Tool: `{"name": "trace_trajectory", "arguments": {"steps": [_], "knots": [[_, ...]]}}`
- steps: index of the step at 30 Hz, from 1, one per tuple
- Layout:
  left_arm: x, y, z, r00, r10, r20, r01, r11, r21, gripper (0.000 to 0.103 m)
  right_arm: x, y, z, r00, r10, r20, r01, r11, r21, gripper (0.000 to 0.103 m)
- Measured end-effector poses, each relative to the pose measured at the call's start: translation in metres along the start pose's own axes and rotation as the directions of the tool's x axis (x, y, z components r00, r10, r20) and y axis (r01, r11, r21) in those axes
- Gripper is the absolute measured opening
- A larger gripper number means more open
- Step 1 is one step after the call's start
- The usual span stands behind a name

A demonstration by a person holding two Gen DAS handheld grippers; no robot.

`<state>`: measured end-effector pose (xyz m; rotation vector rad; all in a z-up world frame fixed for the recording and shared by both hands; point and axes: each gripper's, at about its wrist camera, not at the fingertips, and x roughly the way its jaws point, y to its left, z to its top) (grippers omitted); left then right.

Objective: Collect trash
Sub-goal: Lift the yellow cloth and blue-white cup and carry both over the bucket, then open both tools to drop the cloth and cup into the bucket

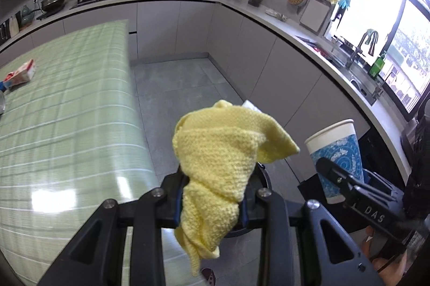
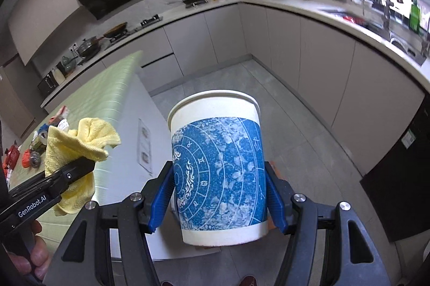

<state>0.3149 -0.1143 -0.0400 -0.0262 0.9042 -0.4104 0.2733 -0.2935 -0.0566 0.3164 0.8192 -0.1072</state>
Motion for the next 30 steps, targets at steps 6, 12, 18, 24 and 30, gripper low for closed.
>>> {"name": "trace_trajectory", "arguments": {"steps": [6, 12, 18, 24, 30], "knots": [[0.035, -0.013, -0.015, 0.998, 0.033, -0.046, -0.035, 0.999, -0.038, 0.032, 0.051, -0.029, -0.014, 0.996, 0.026, -0.082, -0.025, 1.0, 0.016, 0.065], [0.061, -0.007, -0.034, 0.992, 0.089, -0.087, -0.095, 0.993, -0.069, 0.032, 0.107, -0.033, -0.03, 0.982, 0.085, -0.167, -0.086, 0.996, 0.0, 0.067], [0.075, -0.013, -0.043, 0.987, 0.127, -0.098, -0.134, 0.988, -0.072, 0.033, 0.129, -0.053, -0.031, 0.98, 0.088, -0.176, -0.085, 0.996, 0.029, 0.08], [0.111, -0.023, -0.049, 0.974, 0.163, -0.158, -0.175, 0.982, -0.067, 0.069, 0.114, -0.085, -0.028, 0.993, 0.041, -0.11, -0.033, 0.997, 0.075, 0.082], [0.117, -0.037, -0.04, 0.974, 0.175, -0.146, -0.187, 0.98, -0.067, 0.089, 0.111, -0.1, -0.033, 0.993, -0.003, -0.12, 0.014, 0.996, 0.09, 0.082]]}}
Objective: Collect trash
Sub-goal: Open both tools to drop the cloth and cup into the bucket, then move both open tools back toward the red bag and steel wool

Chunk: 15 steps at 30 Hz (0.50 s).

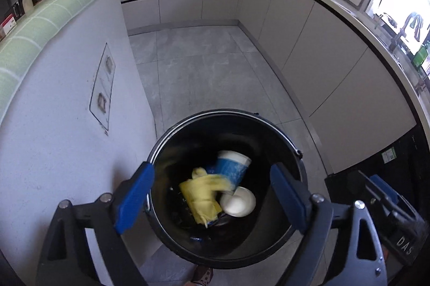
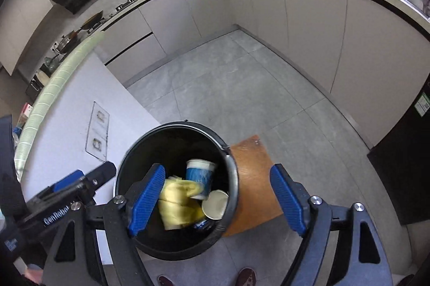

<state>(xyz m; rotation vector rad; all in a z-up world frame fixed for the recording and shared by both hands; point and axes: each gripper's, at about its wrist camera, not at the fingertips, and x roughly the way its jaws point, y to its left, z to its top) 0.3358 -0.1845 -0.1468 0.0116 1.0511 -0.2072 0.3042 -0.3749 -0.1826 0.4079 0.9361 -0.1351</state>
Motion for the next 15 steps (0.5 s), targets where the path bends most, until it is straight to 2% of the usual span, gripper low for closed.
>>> {"name": "trace_trajectory", "arguments": {"steps": [7, 11, 15], "knots": [[-0.011, -0.008, 0.001, 1.0, 0.028, 0.003, -0.028, 0.999, 0.021, 0.089, 0.002, 0.01, 0.002, 1.0, -0.026, -0.01, 0.026, 1.0, -0.005, 0.082], [-0.022, -0.018, 0.009, 1.0, 0.005, 0.014, -0.006, 0.998, 0.06, 0.089, -0.019, 0.01, 0.008, 0.999, -0.046, 0.017, 0.046, 0.999, 0.012, 0.082], [-0.057, -0.029, 0.018, 0.998, -0.049, 0.036, 0.046, 0.995, 0.086, 0.089, -0.055, 0.013, 0.016, 0.994, -0.088, 0.059, 0.087, 0.996, 0.018, 0.082]]}}
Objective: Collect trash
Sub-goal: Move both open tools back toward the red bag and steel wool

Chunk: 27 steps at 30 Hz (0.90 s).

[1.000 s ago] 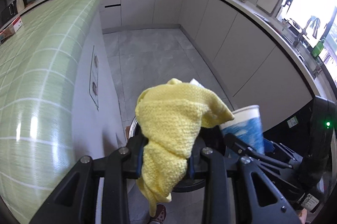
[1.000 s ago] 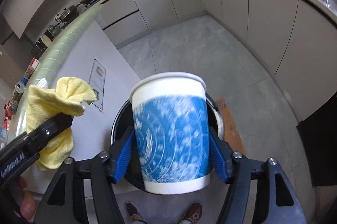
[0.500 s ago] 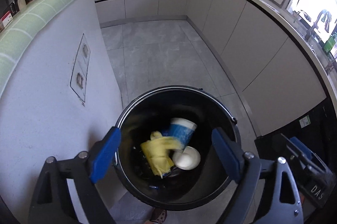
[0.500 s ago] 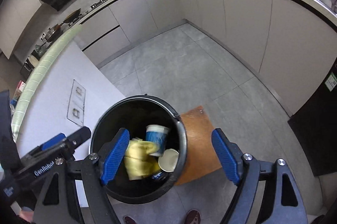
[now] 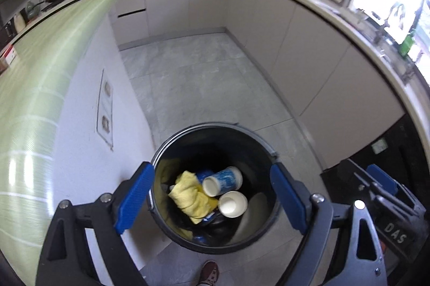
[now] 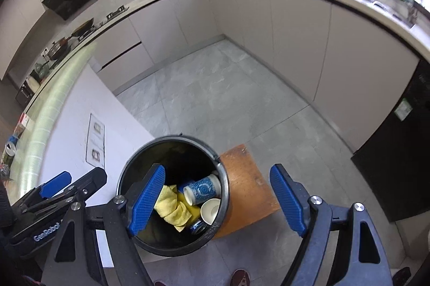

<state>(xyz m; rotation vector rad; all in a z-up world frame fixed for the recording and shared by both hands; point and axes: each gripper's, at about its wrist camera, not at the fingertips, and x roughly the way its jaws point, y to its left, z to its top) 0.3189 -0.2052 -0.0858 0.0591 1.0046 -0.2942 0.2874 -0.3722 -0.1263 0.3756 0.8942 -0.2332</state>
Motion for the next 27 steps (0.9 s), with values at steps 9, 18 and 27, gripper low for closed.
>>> {"name": "trace_trajectory", "arguments": {"steps": [9, 18, 27], "knots": [[-0.085, 0.004, 0.019, 0.993, -0.075, 0.094, 0.072, 0.997, 0.04, 0.089, -0.095, 0.024, 0.018, 0.989, -0.085, 0.125, 0.083, 0.996, 0.019, 0.082], [-0.152, 0.1, 0.02, 0.977, 0.015, 0.211, -0.013, 1.0, -0.012, 0.089, -0.154, 0.141, 0.019, 0.978, 0.006, 0.21, 0.01, 0.997, -0.078, 0.082], [-0.191, 0.291, -0.017, 0.95, 0.232, 0.21, -0.193, 0.963, -0.189, 0.089, -0.146, 0.332, -0.028, 0.969, 0.195, 0.154, -0.153, 0.956, -0.25, 0.082]]}}
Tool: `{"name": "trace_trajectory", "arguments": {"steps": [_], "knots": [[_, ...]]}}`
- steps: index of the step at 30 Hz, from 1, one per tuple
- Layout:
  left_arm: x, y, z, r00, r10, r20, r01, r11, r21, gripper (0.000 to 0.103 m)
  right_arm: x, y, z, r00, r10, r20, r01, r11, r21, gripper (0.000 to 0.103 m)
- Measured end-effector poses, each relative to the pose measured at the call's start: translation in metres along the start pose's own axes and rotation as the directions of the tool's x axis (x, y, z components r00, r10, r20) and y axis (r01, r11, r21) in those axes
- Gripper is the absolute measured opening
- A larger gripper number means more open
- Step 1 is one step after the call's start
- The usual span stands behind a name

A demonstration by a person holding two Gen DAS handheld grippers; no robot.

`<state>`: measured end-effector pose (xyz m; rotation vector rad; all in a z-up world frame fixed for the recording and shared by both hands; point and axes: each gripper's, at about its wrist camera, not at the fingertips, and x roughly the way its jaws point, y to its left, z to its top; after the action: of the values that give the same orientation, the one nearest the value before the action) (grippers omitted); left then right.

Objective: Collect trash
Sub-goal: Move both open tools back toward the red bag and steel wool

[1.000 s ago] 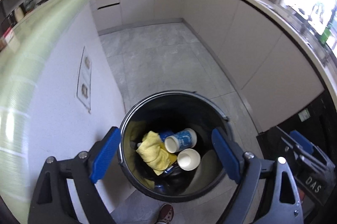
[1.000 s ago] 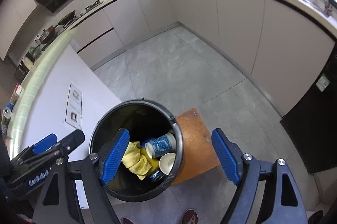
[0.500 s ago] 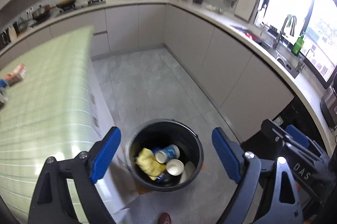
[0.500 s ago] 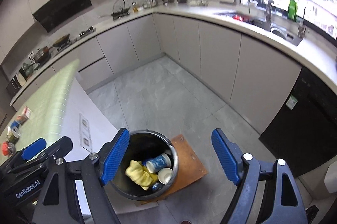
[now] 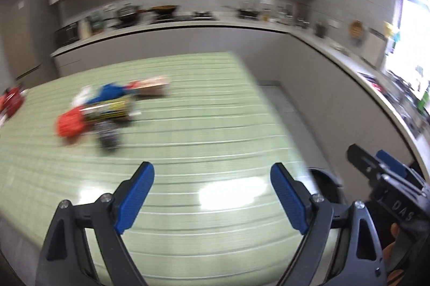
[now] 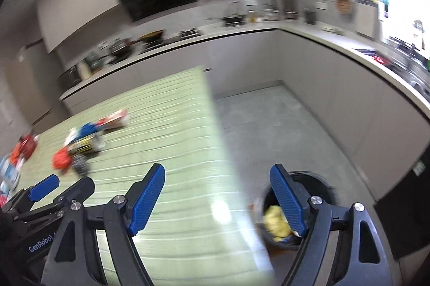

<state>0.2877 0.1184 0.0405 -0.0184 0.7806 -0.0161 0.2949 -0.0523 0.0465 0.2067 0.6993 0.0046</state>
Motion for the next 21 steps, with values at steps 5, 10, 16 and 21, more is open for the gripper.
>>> {"name": "trace_trajectory", "arguments": {"steps": [5, 10, 16, 21], "knots": [[0.009, 0.1, -0.008, 0.993, 0.114, -0.009, -0.114, 0.991, -0.071, 0.089, 0.03, 0.097, -0.018, 0.995, 0.087, -0.042, -0.088, 0.995, -0.042, 0.082], [0.018, 0.168, -0.013, 0.984, 0.174, -0.031, -0.176, 0.978, -0.111, 0.089, 0.057, 0.171, -0.033, 0.983, 0.153, -0.098, -0.16, 0.985, -0.067, 0.082], [0.034, 0.216, -0.01, 0.985, 0.166, -0.047, -0.172, 0.968, -0.182, 0.089, 0.085, 0.233, -0.031, 0.971, 0.196, -0.14, -0.214, 0.968, -0.129, 0.082], [0.047, 0.24, -0.002, 0.982, 0.178, -0.058, -0.186, 0.958, -0.218, 0.089, 0.111, 0.26, -0.02, 0.957, 0.246, -0.154, -0.27, 0.95, -0.156, 0.082]]}}
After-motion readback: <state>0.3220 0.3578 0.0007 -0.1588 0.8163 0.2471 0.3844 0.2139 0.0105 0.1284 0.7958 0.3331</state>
